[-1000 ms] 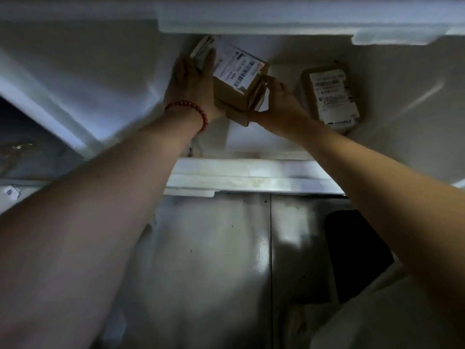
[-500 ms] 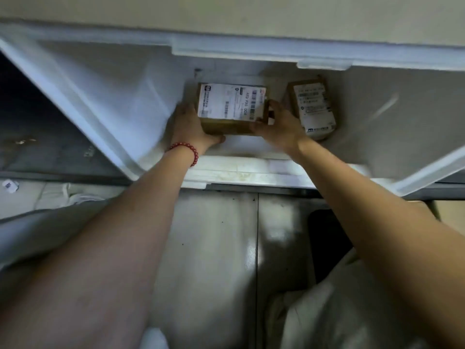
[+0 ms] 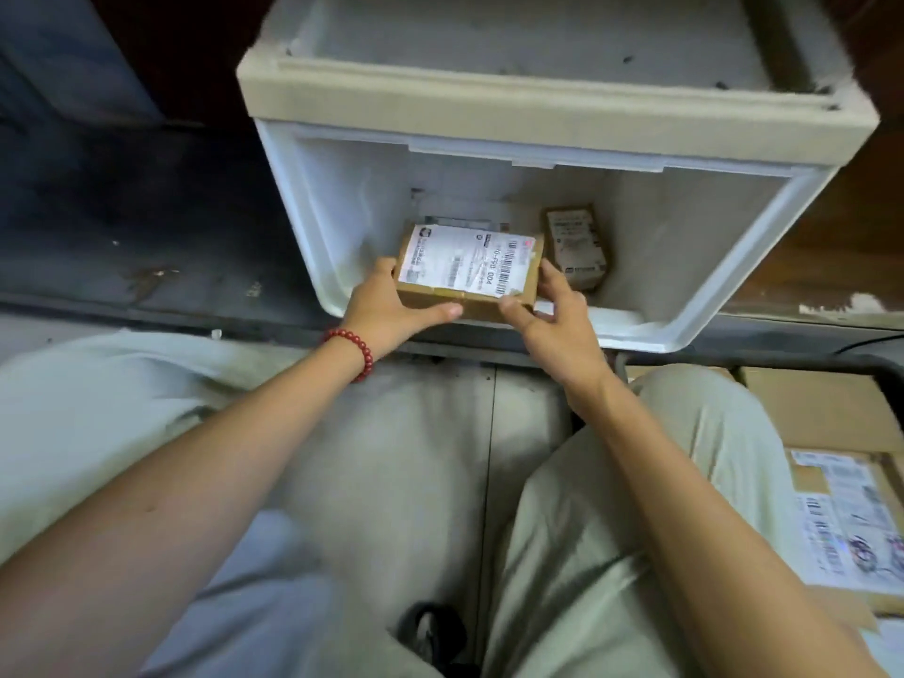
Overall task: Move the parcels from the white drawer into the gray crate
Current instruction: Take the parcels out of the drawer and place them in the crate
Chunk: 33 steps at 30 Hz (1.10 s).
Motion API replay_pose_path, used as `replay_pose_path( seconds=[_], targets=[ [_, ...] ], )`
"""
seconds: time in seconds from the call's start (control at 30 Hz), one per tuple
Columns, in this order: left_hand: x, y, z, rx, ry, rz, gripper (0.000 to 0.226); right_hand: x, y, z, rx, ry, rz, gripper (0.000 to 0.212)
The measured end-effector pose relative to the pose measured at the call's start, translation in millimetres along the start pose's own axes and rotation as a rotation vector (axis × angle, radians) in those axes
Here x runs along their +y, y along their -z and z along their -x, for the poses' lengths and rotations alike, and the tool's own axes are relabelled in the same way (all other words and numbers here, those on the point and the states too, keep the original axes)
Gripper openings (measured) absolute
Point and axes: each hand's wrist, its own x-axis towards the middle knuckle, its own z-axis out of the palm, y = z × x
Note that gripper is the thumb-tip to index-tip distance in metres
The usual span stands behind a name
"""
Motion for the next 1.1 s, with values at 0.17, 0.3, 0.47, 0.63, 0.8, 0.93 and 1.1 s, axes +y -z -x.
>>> replay_pose_path(
  seconds=[0.17, 0.3, 0.47, 0.63, 0.8, 0.93, 1.1],
  targets=[
    [-19.3, 3.9, 68.4, 0.058, 0.064, 0.265, 0.065, 3.1, -1.7, 58.2, 0.011, 0.085, 0.133, 0.06],
    [-27.9, 9.9, 105.4, 0.113, 0.056, 0.298, 0.054, 9.3, -3.3, 76.9, 0.013, -0.025, 0.131, 0.056],
    [-19.6, 15.5, 109.8, 0.184, -0.054, 0.335, 0.038, -0.6, -2.9, 69.2, 0.049, -0.141, 0.16, 0.053],
    [-15.7, 11.6, 102.1, 0.194, -0.082, 0.314, 0.038, 2.8, -9.5, 58.7, 0.047, -0.196, 0.15, 0.053],
    [-13.1, 7.4, 90.4, 0.199, -0.067, 0.14, 0.053, 5.4, -13.4, 56.1, 0.04, -0.229, 0.159, 0.059],
    [-17.1, 10.7, 84.3, 0.201, -0.035, 0.172, 0.06, 4.3, -15.4, 55.6, 0.063, -0.174, 0.107, 0.052],
    [-20.9, 16.0, 79.2, 0.222, 0.008, 0.219, 0.072, 3.3, -17.2, 52.5, 0.033, -0.024, 0.055, 0.048]
  ],
)
